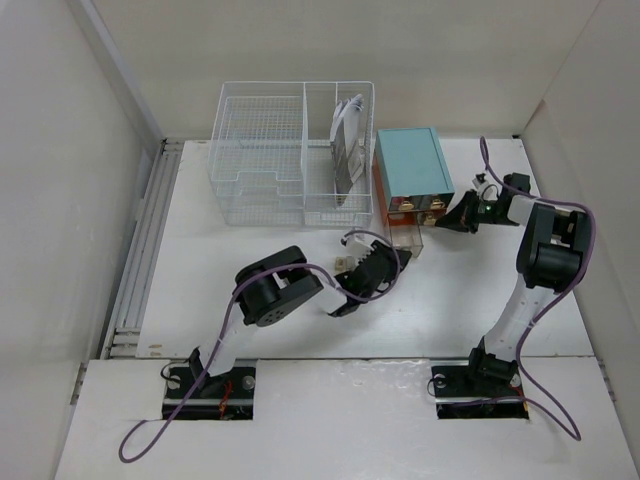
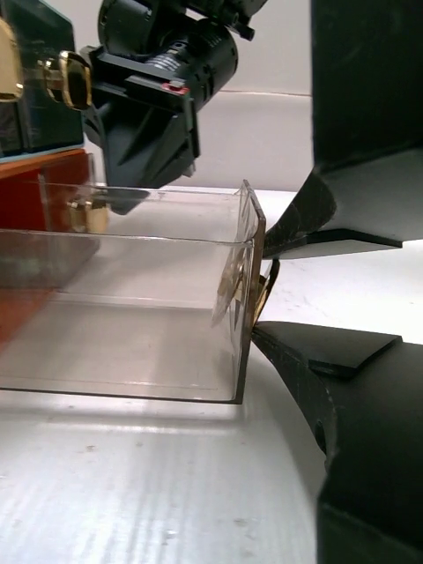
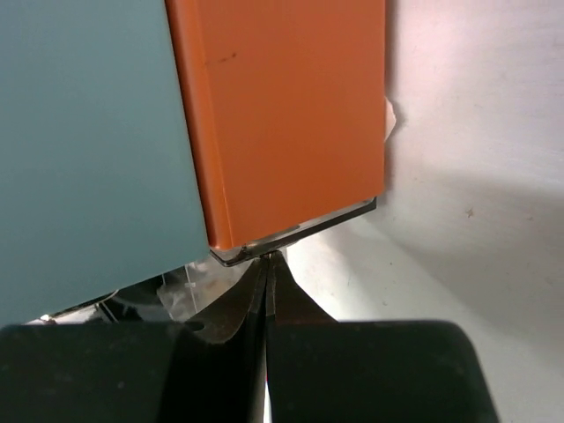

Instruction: Organize the desk

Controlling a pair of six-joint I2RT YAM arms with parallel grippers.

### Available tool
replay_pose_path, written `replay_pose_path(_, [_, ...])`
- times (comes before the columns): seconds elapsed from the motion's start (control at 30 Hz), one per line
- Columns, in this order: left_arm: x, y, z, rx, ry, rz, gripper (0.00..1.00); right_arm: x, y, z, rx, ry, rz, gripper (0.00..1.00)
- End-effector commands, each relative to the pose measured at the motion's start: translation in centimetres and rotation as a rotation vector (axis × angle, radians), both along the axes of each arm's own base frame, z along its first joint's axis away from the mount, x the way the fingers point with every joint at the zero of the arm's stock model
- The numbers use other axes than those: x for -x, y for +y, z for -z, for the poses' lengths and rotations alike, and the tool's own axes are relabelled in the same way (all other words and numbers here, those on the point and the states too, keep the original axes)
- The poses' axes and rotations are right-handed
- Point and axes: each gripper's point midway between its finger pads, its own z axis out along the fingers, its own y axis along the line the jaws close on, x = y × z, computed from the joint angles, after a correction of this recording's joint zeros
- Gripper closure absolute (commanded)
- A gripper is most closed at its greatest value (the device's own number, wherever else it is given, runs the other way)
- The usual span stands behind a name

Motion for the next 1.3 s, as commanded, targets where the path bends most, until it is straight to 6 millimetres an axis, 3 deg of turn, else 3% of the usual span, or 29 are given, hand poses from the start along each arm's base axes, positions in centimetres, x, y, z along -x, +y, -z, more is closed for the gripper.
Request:
replay_pose_path(0.0, [1.9,-0.3,-1.4,0.002,-0.013,0.036,0.94,-2.3,-0.9,-2.3,0.037,-0.128,0.052,1.00])
replay_pose_path(0.03, [2.4,-0.6,-2.0,0.011,-0.017,0.046,0.94,-2.4,-1.0,-2.5,0.044,-0.127,0.064,1.00])
replay_pose_path(0.2, [3.0,-0.2,-1.2,0.002,-0.006,0.044,0.94,-3.5,-1.4,-3.1,0.052,-0.158,0.088,1.00])
replay_pose_path(0.37, [3.6,-0.2,-1.7,0.003,-0.015,0.056,0.91,-2.2,-1.0,-3.0,0.053,-0.138,0.058,1.00])
replay_pose_path(0.4, [3.6,-0.2,-1.8,0.003,-0.015,0.056,0.87,-1.7,-0.9,-3.3,0.075,-0.164,0.034,1.00])
replay_pose_path(0.43, [3.7,-0.3,-1.7,-0.006,-0.020,0.068,0.78,-1.3,-0.8,-3.6,0.077,-0.173,0.017,1.00])
replay_pose_path(0.47, [3.8,-0.1,-1.9,-0.005,-0.021,0.068,0.61,-0.3,-0.9,-3.3,0.075,-0.144,0.014,1.00])
replay_pose_path(0.53, [3.9,-0.2,-2.4,-0.012,-0.037,0.083,0.49,0.8,-0.6,-3.8,0.090,-0.171,-0.022,1.00])
replay_pose_path(0.57, [4.0,0.0,-2.0,-0.027,-0.038,0.085,0.37,1.9,-0.3,-3.7,0.079,-0.147,-0.039,1.00])
replay_pose_path(0.77, [4.3,0.3,-2.3,-0.044,-0.059,0.104,0.22,4.3,-0.1,-5.6,0.093,-0.192,-0.089,0.98])
replay_pose_path(0.93, [6.0,-0.1,-3.9,-0.047,-0.097,0.152,0.24,6.0,0.3,-8.2,0.129,-0.265,-0.145,0.98])
replay_pose_path(1.03, [7.9,0.0,-5.1,-0.055,-0.126,0.182,0.32,7.0,0.2,-10.6,0.205,-0.353,-0.183,0.94])
replay_pose_path(1.07, [9.1,-0.2,-6.3,-0.053,-0.155,0.204,0.40,7.0,-0.2,-12.0,0.270,-0.428,-0.203,0.89])
replay_pose_path(1.1, [10.0,-0.5,-6.8,-0.061,-0.169,0.225,0.40,6.9,-0.3,-12.2,0.286,-0.451,-0.218,0.89])
replay_pose_path(1.13, [10.6,-0.2,-6.9,-0.080,-0.174,0.224,0.47,7.2,-0.5,-13.3,0.342,-0.509,-0.235,0.80])
replay_pose_path(1.17, [11.3,-0.4,-7.4,-0.083,-0.182,0.240,0.62,7.5,-0.7,-13.7,0.376,-0.540,-0.253,0.75])
replay_pose_path(1.23, [13.0,-0.1,-8.6,-0.133,-0.230,0.263,0.75,7.7,-1.1,-15.7,0.487,-0.675,-0.292,0.61])
replay_pose_path(1.27, [13.6,0.1,-9.2,-0.157,-0.257,0.268,0.81,7.5,-1.4,-16.5,0.550,-0.725,-0.297,0.31])
